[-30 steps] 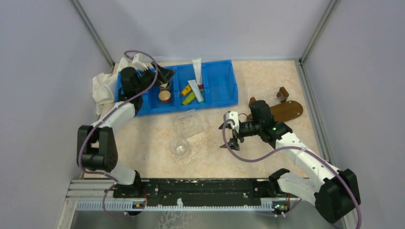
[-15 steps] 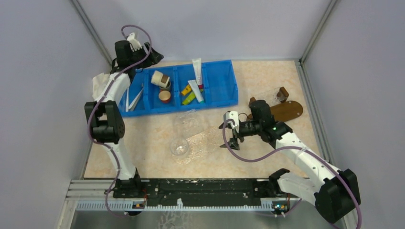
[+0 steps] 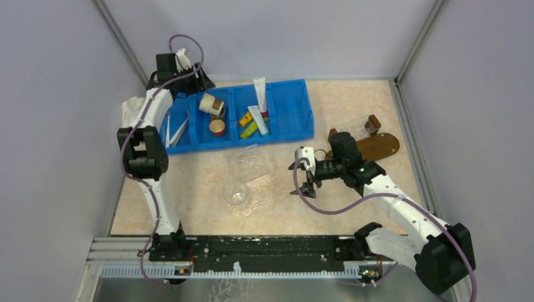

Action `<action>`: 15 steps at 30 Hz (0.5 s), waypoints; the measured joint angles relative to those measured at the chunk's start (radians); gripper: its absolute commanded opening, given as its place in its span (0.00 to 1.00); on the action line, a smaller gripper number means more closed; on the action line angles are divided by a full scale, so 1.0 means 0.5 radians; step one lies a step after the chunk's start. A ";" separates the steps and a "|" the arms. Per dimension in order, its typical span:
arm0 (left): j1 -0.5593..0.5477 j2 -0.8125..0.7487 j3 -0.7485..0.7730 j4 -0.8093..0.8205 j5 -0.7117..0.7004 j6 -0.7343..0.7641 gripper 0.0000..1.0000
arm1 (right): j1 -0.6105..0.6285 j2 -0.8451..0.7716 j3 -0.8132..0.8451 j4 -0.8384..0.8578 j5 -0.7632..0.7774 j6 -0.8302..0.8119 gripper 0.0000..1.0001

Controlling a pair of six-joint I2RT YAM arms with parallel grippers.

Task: Prepare toiletry sets of a toothbrush and toothpaste on the tray
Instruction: Pick up the cup from the storage box.

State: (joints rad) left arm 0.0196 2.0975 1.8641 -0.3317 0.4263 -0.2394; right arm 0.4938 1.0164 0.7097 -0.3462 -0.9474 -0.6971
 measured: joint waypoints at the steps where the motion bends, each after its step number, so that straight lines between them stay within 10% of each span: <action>1: 0.000 0.008 0.018 -0.029 0.000 0.007 0.69 | 0.000 0.000 0.000 0.000 0.001 0.000 0.80; 15: 0.000 0.024 0.044 -0.287 0.021 0.047 0.53 | 0.000 0.000 0.001 -0.008 -0.001 -0.002 0.80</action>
State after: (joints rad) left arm 0.0196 2.1098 1.8862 -0.4751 0.4366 -0.2157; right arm 0.4938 1.0164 0.7101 -0.3500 -0.9478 -0.6979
